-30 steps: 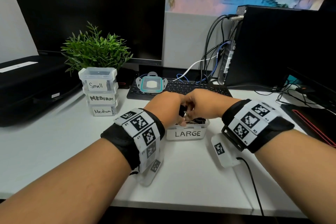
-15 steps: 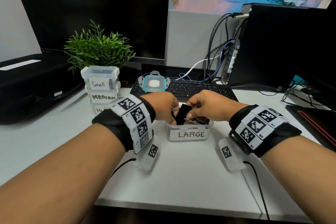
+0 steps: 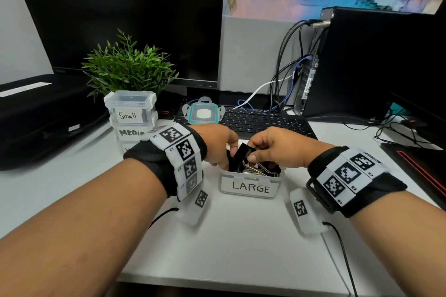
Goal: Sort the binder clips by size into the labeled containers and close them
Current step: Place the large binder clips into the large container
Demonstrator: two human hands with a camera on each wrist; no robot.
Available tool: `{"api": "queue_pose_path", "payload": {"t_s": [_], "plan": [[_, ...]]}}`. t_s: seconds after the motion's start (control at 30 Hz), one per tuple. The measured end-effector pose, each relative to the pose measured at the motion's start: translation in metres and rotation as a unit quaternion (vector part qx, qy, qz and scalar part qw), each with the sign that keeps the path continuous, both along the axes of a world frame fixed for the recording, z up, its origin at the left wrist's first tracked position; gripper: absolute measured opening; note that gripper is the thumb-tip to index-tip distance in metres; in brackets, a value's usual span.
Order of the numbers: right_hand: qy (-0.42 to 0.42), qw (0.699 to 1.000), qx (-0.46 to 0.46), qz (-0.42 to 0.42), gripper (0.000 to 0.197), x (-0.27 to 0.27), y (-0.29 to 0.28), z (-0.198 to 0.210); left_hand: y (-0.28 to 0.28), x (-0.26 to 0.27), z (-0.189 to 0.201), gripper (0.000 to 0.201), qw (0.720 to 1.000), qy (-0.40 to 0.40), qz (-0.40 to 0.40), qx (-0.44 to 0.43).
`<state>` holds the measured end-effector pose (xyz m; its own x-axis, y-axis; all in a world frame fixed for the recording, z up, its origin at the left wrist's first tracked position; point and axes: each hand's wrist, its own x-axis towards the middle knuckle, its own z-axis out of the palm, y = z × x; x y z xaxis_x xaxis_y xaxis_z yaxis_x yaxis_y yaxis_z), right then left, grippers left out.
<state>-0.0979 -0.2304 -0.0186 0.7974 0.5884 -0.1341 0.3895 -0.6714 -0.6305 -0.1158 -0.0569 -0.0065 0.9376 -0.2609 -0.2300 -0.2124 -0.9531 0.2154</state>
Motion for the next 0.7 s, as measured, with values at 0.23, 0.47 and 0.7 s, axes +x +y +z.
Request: {"api": "queue_pose_path", "payload": {"t_s": [0.23, 0.47, 0.7], "plan": [[0.034, 0.999, -0.003, -0.008, 0.017, 0.0, 0.002, 0.001, 0.006, -0.003, -0.004, 0.022, 0.998, 0.018, 0.011, -0.064], [-0.041, 0.996, -0.072, -0.012, 0.018, -0.006, 0.009, 0.006, 0.005, -0.005, -0.011, 0.016, 0.996, 0.006, 0.016, -0.087], [-0.111, 0.985, -0.131, -0.016, 0.008, -0.019, 0.019, 0.007, 0.006, -0.01, -0.011, 0.011, 0.993, 0.016, 0.019, -0.119]]}}
